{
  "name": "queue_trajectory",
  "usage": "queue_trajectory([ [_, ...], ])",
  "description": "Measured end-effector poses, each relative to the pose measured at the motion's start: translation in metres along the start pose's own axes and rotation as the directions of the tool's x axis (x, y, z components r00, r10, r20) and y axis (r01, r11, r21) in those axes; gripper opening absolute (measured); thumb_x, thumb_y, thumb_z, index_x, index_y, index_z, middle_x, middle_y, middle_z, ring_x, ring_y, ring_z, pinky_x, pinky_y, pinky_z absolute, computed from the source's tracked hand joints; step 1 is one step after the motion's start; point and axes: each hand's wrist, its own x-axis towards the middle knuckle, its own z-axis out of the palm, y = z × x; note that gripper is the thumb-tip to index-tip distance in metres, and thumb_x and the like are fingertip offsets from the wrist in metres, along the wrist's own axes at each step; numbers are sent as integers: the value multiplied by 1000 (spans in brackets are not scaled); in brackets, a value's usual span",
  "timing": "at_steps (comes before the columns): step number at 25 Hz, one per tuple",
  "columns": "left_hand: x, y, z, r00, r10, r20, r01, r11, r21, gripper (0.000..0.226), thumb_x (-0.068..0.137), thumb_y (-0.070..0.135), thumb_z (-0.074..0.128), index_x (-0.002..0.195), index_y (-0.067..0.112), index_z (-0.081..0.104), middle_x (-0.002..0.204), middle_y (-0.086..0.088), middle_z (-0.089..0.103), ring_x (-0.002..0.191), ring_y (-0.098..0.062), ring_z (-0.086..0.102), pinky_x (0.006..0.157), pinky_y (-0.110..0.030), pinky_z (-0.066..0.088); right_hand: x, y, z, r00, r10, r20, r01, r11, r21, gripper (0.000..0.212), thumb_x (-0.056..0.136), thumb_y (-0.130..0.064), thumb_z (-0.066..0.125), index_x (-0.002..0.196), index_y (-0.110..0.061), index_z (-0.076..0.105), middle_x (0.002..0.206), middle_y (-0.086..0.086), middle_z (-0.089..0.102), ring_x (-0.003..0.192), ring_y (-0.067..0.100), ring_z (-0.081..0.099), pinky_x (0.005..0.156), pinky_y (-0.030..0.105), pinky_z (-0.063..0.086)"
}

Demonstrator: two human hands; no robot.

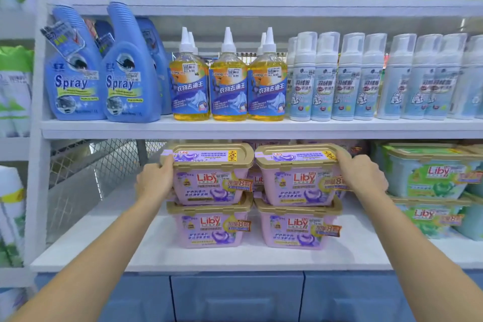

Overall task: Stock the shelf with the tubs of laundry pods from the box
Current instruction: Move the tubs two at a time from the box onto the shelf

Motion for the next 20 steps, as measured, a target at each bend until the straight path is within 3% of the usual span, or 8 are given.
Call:
queue_trajectory([
  [2,-19,6,2,998,36,43,-37,999,7,86,70,73,22,104,7,65,107,-18,67,105,-40,59,96,-48,45,0,4,4,999,-35,16,35,999,-20,80,82,-63,28,120,2,55,125,29,55,115,43,51,95,44,38],
  [5,-33,4,6,994,55,94,-51,998,-43,80,79,73,22,122,16,57,124,-16,61,117,-38,51,102,-44,38,-2,12,11,990,-122,68,116,990,81,75,80,-62,32,109,2,59,117,28,58,109,42,52,89,42,39],
  [7,-32,1,6,990,104,100,-106,994,13,77,80,72,23,125,19,55,127,-17,59,118,-39,52,101,-43,39,-2,16,11,985,-157,67,149,984,100,61,88,-57,37,97,-1,59,112,27,60,104,40,53,84,40,37],
  [10,-30,1,2,982,169,81,-176,981,84,72,84,70,24,117,16,60,121,-20,62,114,-40,54,89,-38,40,-3,19,14,987,-158,14,157,986,49,67,77,-63,28,83,-2,57,104,27,61,96,40,53,77,39,35],
  [13,-31,2,1,969,245,37,-248,958,146,66,89,61,27,110,10,63,117,-25,62,113,-42,52,80,-39,32,-3,22,18,988,-156,-16,157,987,38,78,74,-64,25,94,2,63,106,29,61,101,43,54,83,44,40],
  [17,-23,-1,0,964,264,-33,-255,950,179,64,90,58,28,113,8,60,121,-24,60,116,-43,49,91,-45,36,-2,24,16,984,-176,16,175,983,55,66,81,-65,31,85,-4,59,105,27,61,102,43,53,84,44,39],
  [20,-22,-6,4,962,273,-7,-267,943,197,71,89,63,20,121,10,55,124,-24,59,118,-43,48,95,-46,35,-1,25,19,983,-182,11,181,981,63,70,85,-63,32,94,-1,61,109,29,60,105,44,53,86,44,39],
])
